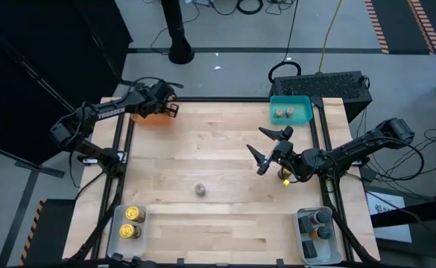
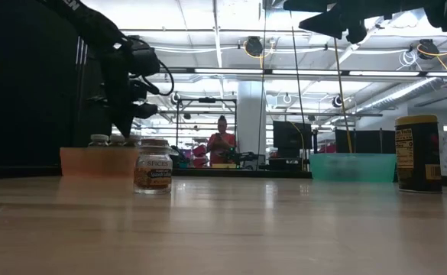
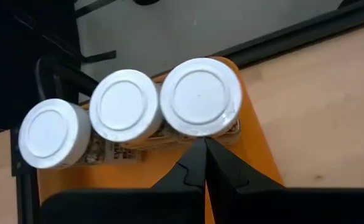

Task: Sort spices by type
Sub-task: Adjust the white seasoning bottle, then put the yellow seasoning bottle into the transparent bin

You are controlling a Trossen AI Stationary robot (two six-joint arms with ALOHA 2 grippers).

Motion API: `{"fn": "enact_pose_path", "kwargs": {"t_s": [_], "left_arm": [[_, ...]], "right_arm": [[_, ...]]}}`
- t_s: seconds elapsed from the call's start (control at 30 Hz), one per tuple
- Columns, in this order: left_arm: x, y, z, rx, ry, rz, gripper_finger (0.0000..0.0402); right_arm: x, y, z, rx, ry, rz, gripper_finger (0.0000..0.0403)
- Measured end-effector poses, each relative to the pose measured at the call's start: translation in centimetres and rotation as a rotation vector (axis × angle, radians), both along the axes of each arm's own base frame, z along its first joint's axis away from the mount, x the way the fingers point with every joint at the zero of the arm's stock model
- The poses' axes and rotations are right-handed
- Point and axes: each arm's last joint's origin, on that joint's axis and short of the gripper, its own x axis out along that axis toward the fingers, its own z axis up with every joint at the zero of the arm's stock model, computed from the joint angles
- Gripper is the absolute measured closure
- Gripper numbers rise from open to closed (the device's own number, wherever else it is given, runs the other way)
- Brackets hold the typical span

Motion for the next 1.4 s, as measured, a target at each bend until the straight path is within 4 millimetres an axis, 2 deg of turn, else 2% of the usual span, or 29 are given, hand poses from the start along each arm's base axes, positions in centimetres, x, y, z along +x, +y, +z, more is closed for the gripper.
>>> {"fn": "enact_pose_path", "kwargs": {"t_s": [0.8, 1.03, 1.13, 1.23, 1.4], "left_arm": [[0.1, 0.4, 0.2, 0.036, -0.028, 0.012, 0.0396], [0.2, -0.1, 0.0, 0.013, -0.002, 0.007, 0.0396], [0.9, -0.9, 0.3, 0.031, 0.006, -0.026, 0.0396], [2.2, -2.7, 0.6, 0.071, 0.015, -0.076, 0.0396], [5.6, -7.7, 1.1, 0.16, -0.022, -0.221, 0.0396]], "right_arm": [[0.0, 0.0, -0.1, -0.001, 0.006, 0.0, 0.0066], [0.0, 0.0, -0.1, -0.002, 0.007, 0.0, 0.0066], [0.0, 0.0, -0.1, 0.0, 0.005, 0.0, 0.0066], [0.1, -0.2, -0.1, 0.007, -0.003, 0.016, 0.0066], [0.5, -0.6, 0.0, 0.014, -0.034, 0.146, 0.0066]]}}
